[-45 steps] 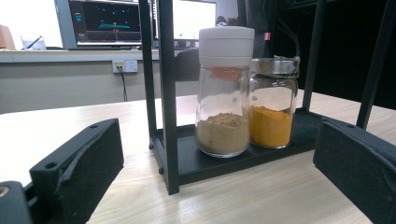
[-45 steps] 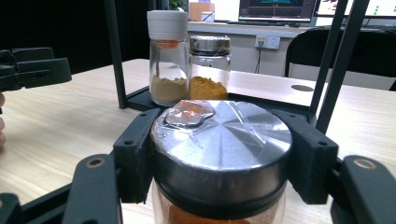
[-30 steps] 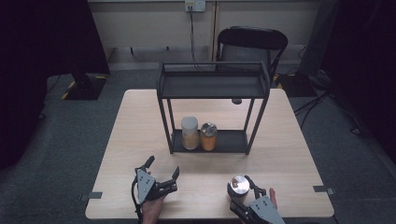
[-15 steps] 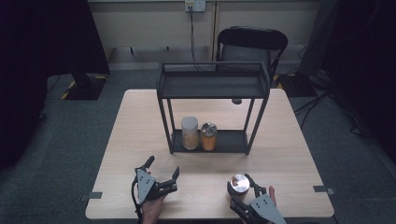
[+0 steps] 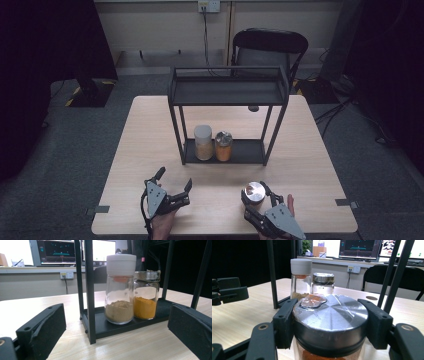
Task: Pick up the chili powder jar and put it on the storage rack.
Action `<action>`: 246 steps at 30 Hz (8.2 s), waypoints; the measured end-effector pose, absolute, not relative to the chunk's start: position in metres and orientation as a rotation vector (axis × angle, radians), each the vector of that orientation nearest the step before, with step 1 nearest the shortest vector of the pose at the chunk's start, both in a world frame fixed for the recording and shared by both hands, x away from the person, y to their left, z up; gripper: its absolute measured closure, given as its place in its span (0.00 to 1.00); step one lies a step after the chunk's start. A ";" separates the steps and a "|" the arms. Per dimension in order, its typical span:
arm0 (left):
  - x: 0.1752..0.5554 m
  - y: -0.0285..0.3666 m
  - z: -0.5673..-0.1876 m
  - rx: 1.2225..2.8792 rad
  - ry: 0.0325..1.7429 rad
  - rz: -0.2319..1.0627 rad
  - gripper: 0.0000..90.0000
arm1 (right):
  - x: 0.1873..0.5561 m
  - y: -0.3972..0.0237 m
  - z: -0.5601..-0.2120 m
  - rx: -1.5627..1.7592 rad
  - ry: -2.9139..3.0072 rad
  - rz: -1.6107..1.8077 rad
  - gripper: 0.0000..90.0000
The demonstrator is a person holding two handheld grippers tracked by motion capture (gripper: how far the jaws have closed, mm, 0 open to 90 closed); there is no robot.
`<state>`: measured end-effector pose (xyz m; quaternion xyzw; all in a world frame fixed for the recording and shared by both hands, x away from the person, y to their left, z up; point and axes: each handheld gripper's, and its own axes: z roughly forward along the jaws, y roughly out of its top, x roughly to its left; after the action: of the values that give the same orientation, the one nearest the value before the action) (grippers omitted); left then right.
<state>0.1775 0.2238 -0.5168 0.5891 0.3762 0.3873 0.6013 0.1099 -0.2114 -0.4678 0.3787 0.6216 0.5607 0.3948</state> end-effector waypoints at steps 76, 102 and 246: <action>0.177 0.225 -0.517 1.364 0.869 0.895 0.01 | 0.202 -0.177 -0.442 1.003 1.522 1.382 0.39; 0.177 0.225 -0.517 1.364 0.869 0.896 0.01 | 0.231 -0.165 -0.442 1.045 1.468 1.362 0.39; 0.177 0.226 -0.517 1.364 0.867 0.892 0.01 | 0.280 -0.154 -0.476 1.103 1.381 1.358 0.16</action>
<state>0.1771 0.2257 -0.5172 0.5891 0.3746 0.3851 0.6036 0.2802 -0.1542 -0.4755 0.4444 0.5561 0.5470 0.4405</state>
